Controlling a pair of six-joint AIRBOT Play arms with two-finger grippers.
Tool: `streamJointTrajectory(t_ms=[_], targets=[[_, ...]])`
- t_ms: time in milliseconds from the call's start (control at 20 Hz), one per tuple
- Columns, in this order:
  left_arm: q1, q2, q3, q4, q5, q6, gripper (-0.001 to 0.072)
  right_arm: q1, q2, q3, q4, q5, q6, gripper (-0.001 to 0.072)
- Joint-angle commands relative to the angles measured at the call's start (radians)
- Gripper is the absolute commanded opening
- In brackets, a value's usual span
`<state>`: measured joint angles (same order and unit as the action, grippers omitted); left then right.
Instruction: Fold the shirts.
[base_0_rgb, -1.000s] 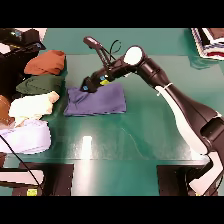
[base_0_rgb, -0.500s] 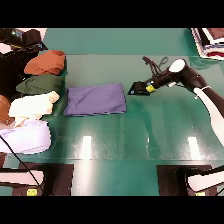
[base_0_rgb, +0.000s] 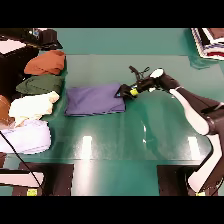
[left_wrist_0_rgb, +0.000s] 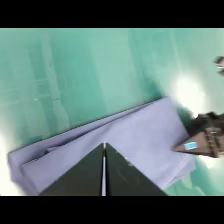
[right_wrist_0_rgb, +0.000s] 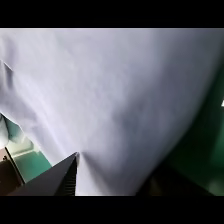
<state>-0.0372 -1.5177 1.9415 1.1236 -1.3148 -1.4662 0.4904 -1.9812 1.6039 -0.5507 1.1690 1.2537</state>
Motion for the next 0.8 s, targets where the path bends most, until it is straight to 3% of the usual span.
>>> streamJointTrajectory(t_ms=[0, 50, 200, 500, 750], targets=[[-0.016, 0.0, 0.0, 0.0, -0.018, 0.008, 0.0028, 0.045, -0.068, 0.113, 0.025, -0.003, -0.004, 0.0229], [-0.016, 0.0, 0.0, 0.0, -0.022, 0.008, 0.0028, 0.045, -0.068, 0.13, 0.025, -0.002, -0.008, 0.0063], [-0.016, -0.001, 0.0, -0.001, -0.025, 0.008, 0.0028, 0.019, -0.066, 0.174, 0.024, 0.029, -0.014, 0.0013], [-0.016, -0.001, 0.0, -0.001, -0.055, 0.008, 0.0027, -0.189, 0.137, 0.013, -0.043, -0.005, -0.013, 0.0013], [-0.058, -0.001, 0.0, 0.015, -0.047, 0.008, 0.0027, -0.565, 0.444, -0.235, -0.169, -0.063, -0.012, 0.0013]])
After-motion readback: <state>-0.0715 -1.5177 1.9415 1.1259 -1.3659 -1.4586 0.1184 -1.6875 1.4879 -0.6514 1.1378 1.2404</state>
